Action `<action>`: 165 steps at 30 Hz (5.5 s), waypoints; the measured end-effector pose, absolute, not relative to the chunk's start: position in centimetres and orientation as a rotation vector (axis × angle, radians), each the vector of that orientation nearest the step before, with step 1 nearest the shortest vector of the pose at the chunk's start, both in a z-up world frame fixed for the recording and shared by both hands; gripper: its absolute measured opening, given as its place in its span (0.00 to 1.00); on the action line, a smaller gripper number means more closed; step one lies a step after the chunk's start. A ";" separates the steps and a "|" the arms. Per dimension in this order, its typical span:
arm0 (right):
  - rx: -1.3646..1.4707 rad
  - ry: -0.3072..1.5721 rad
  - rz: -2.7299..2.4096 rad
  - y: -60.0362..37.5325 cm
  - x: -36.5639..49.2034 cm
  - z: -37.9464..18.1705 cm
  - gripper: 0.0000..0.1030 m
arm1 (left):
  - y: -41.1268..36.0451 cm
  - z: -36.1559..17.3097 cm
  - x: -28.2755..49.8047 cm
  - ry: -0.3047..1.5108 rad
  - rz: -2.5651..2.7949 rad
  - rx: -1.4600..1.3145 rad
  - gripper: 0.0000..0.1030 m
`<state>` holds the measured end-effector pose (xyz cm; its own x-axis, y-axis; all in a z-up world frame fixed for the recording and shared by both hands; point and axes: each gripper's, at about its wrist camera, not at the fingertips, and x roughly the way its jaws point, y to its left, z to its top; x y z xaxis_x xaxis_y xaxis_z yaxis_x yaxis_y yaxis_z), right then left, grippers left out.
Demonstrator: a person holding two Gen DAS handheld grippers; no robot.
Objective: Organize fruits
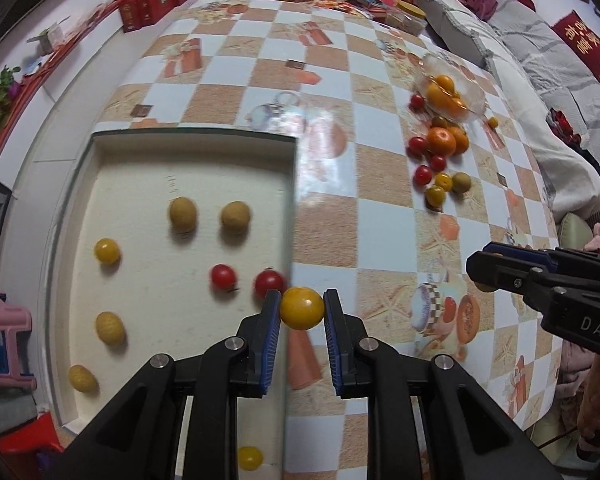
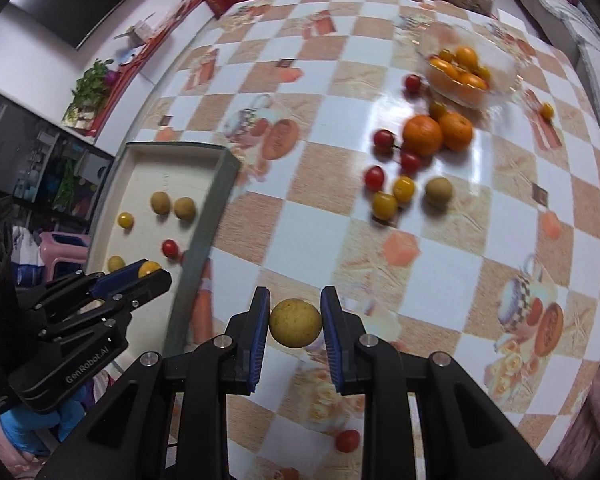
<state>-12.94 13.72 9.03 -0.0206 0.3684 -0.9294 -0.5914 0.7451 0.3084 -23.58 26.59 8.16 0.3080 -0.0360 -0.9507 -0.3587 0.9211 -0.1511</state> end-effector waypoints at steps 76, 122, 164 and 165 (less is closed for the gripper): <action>-0.469 1.481 0.892 26.4 -18.2 9.0 1.00 | 32.5 6.8 -32.6 1.376 0.570 -0.361 0.99; -0.579 1.436 0.907 27.0 -19.0 12.2 1.00 | 30.3 10.2 -32.2 1.415 0.509 -0.260 0.99; -0.667 1.435 0.927 28.3 -18.8 10.1 1.00 | 29.2 9.2 -31.3 1.432 0.480 -0.184 0.99; -0.666 1.435 0.926 28.3 -18.7 10.1 1.00 | 29.2 9.2 -31.3 1.435 0.478 -0.188 0.99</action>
